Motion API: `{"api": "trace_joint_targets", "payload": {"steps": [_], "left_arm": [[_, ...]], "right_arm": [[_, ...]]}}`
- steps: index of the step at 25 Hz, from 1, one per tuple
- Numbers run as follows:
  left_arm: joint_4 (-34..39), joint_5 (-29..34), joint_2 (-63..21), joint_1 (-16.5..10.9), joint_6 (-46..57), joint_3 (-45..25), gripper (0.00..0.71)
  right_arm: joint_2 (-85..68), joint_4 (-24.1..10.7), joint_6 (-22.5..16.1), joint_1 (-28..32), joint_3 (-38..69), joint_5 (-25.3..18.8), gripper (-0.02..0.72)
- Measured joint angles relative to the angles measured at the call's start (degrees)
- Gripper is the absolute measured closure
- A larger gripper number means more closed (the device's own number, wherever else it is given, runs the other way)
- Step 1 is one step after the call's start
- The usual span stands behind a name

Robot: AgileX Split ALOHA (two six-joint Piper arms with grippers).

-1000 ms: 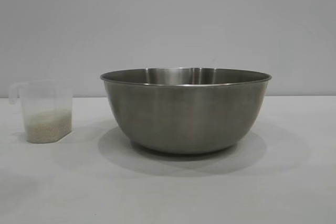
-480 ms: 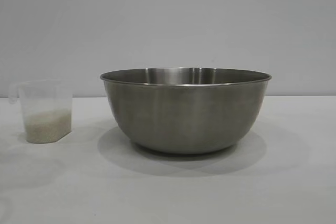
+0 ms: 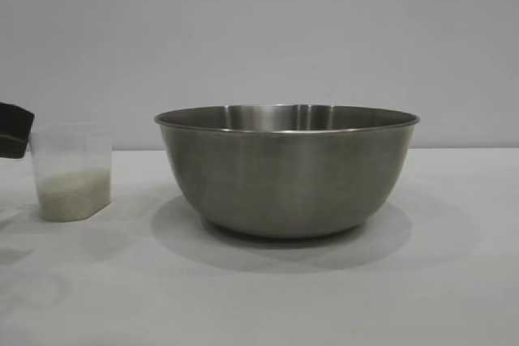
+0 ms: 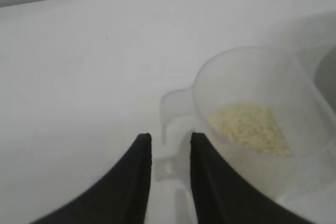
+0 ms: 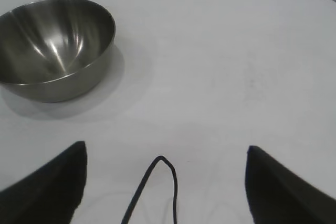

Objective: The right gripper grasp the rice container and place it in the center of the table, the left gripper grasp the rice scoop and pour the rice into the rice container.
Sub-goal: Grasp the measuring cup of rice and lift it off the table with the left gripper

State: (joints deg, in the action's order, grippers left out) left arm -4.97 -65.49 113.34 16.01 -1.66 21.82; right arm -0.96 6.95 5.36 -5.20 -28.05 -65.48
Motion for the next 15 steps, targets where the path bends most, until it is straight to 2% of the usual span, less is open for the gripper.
{"api": "trace_joint_targets", "payload": {"steps": [15], "left_arm": [[0.0, -0.1, 4.3, 0.0, 0.0, 5.7, 0.527]], "right_arm": [[0.0, -0.1, 0.0, 0.0, 0.0, 0.0, 0.129]]}}
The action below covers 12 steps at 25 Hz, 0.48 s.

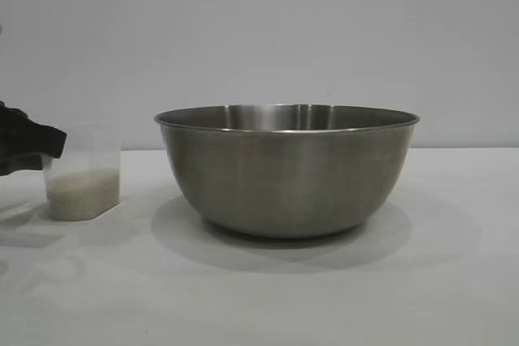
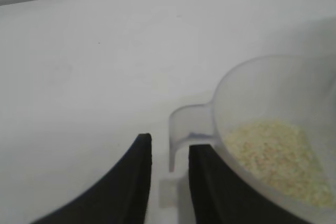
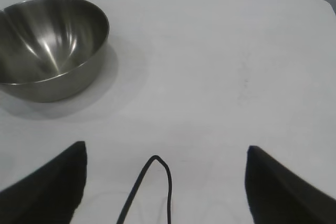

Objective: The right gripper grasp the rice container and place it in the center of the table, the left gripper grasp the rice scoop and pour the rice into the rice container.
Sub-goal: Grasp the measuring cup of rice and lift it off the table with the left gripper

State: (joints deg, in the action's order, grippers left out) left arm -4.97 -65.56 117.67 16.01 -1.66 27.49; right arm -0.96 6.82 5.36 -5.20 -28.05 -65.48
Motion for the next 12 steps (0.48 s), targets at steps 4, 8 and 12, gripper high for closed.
{"api": "trace_joint_targets", "payload": {"steps": [4, 8, 12], "left_arm": [[0.3, 0.0, 0.0, 0.0, 0.0, 0.9, 0.620], [2.3, 0.0, 0.0, 0.0, -0.4, 1.7, 0.710], [2.8, 0.1, 0.0, 0.0, -0.6, 2.1, 0.710]], "right_arm": [[0.0, 0.0, 0.0, 0.0, 0.0, 0.0, 0.129], [0.0, 0.0, -0.1, 0.0, 0.0, 0.0, 0.129], [0.0, 0.0, -0.1, 0.0, 0.0, 0.0, 0.129]]}}
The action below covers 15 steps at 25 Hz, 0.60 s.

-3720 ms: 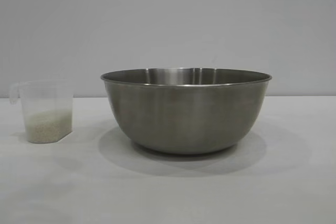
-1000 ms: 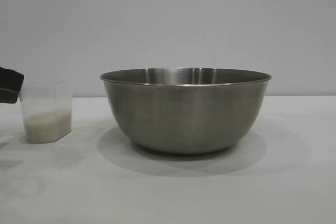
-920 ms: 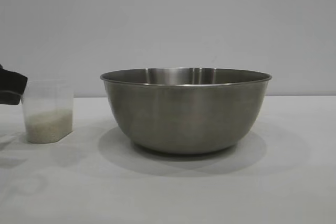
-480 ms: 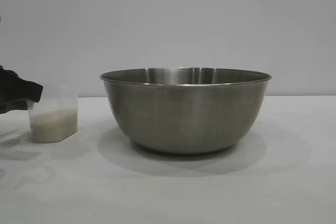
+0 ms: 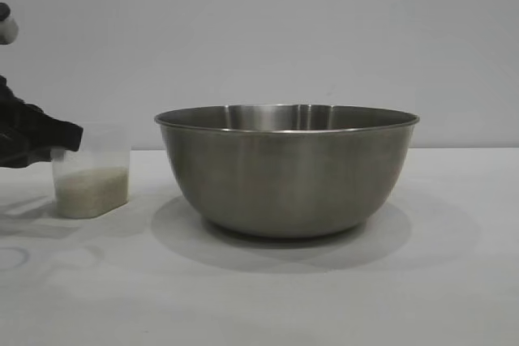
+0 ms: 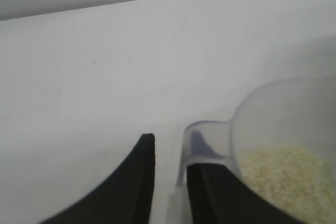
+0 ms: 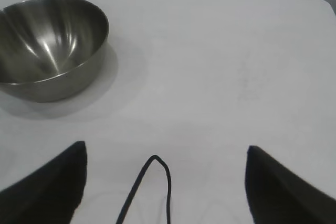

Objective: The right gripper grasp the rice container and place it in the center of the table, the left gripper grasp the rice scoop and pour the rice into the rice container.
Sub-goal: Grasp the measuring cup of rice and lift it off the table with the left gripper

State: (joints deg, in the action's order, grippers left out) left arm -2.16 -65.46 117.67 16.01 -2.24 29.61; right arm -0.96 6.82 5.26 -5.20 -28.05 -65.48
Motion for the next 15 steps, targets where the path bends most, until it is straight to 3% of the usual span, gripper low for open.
{"api": "trace_joint_targets", "payload": {"steps": [11, 15], "left_arm": [[2.3, 0.7, -6.7, 0.0, -13.0, 5.4, 0.710], [7.6, 0.7, -8.0, 0.0, -17.8, 9.2, 0.710]], "right_arm": [[0.0, 0.0, 0.0, 0.0, 0.0, 0.0, 0.129], [0.0, 0.0, 0.0, 0.0, 0.0, 0.0, 0.129]]}}
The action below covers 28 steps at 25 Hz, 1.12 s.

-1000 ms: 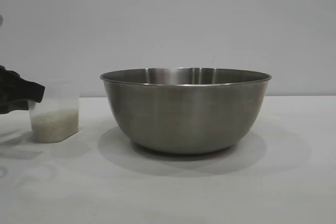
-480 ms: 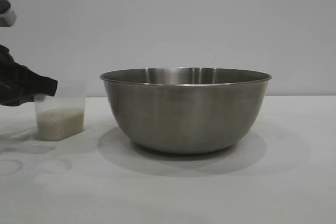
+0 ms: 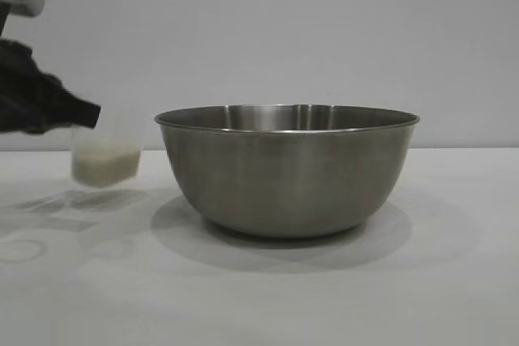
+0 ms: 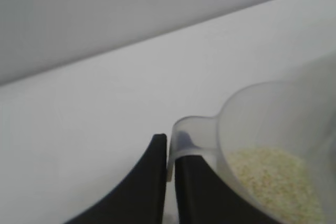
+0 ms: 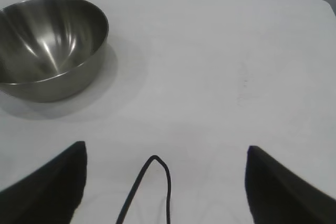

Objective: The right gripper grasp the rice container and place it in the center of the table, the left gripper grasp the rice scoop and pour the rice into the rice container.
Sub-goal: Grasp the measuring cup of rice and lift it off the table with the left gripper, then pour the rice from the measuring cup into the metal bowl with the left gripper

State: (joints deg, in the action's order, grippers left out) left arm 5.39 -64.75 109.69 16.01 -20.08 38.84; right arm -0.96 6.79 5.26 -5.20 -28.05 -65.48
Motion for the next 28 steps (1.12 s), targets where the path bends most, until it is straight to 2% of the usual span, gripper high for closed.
{"api": "trace_joint_targets", "payload": {"steps": [6, 11, 16, 22, 28], "left_arm": [[14.8, 0.0, 0.0, 0.0, -8.4, 5.6, 0.710], [20.1, 0.0, 0.0, 0.0, -14.0, 9.2, 0.710], [28.6, 0.0, 0.0, 0.1, -17.4, 12.1, 0.710], [36.2, 0.0, 0.0, 2.9, -24.9, 12.3, 0.710], [37.7, 0.0, 0.0, 5.9, -38.7, 12.3, 0.710]], "right_arm": [[0.0, 0.0, 0.0, 0.0, 0.0, 0.0, 0.129], [0.0, 0.0, 0.0, 0.0, 0.0, 0.0, 0.129], [0.0, 0.0, 0.0, 0.0, 0.0, 0.0, 0.129], [0.0, 0.0, 0.0, 0.0, 0.0, 0.0, 0.129], [0.0, 0.0, 0.0, 0.0, 0.0, 0.0, 0.129]]}}
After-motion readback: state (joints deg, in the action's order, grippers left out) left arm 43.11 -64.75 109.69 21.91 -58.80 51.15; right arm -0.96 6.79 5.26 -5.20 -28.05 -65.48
